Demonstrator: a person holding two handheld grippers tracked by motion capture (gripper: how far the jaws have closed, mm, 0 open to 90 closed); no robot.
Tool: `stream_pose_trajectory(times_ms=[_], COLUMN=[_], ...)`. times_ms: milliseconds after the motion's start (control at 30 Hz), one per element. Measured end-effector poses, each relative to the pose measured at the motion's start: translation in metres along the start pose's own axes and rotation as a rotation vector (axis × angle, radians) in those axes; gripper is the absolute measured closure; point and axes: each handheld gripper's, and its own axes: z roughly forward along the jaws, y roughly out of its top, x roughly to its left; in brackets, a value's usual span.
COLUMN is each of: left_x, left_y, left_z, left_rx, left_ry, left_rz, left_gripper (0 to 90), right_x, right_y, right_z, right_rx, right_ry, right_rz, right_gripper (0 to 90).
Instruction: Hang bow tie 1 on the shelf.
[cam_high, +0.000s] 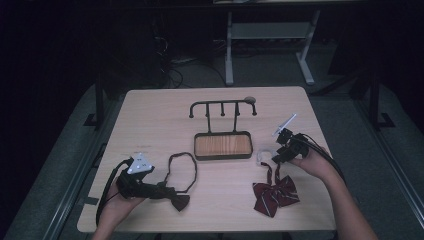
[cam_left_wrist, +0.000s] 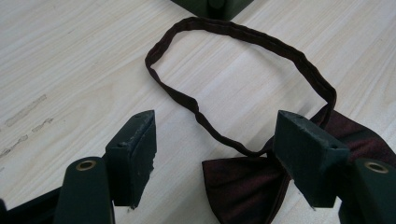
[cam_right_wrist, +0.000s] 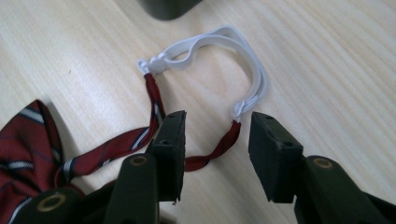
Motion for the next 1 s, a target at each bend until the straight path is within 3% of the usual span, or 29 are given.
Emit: stream_pose_trajectory(times_ms=[300,533,600,767,1000], left_x=[-0.001,-0.002,-0.002,-0.002,-0.002], left_y=[0.001,0.001,0.001,0.001,0.001], left_z=[0.001,0.001,0.001,0.001,0.001], left_rx=[0.004,-0.001,-0.001,0.005,0.004], left_ry=[-0.004,-0.002,-0.001,0.0,-0.001], left_rz=[0.007,0.004,0.003,0.015,0.008], left_gripper=[30.4,30.5,30.5,30.5,30.5], right_x=[-0.007,-0.005,-0.006,-0.004,-0.003], right_y=[0.003,0.006,0.006,0.006,0.005], right_z=[0.012,0.02,0.019,0.019,0.014], right_rx=[0.057,0.097,0.096,0.112,0.096], right_ry=[-0.031,-0.058,-0.051,-0.086,-0.066], right_rz=[0.041,0.041,0.041,0.033,0.039], right_gripper=[65.4,72.7,74.7,84.8,87.1])
